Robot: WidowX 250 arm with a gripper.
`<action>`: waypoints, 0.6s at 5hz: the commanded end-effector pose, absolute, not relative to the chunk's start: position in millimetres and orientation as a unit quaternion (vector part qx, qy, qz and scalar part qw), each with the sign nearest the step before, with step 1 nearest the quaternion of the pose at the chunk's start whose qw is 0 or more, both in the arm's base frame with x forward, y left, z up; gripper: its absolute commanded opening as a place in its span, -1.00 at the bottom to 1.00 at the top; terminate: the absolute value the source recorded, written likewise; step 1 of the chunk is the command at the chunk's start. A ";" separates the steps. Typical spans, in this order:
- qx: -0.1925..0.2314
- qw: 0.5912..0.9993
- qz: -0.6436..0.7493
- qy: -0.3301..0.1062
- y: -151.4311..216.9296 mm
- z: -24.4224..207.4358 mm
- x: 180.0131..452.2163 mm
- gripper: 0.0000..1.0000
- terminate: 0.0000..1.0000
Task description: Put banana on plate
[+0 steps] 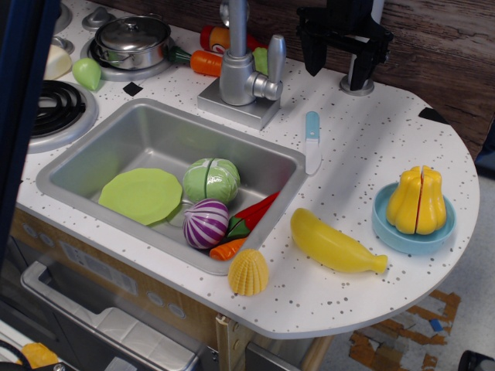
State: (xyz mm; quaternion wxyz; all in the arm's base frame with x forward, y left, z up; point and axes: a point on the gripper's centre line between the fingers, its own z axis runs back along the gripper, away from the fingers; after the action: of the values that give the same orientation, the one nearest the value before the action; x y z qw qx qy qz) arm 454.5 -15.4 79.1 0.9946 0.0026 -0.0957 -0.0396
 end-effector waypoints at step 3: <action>0.079 0.987 0.093 -0.103 -32.5 111.2 410.2 1.00 -1.00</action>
State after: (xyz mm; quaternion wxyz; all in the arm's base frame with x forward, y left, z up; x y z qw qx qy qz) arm 383.0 -42.3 86.5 0.9812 0.1047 -0.0588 0.1511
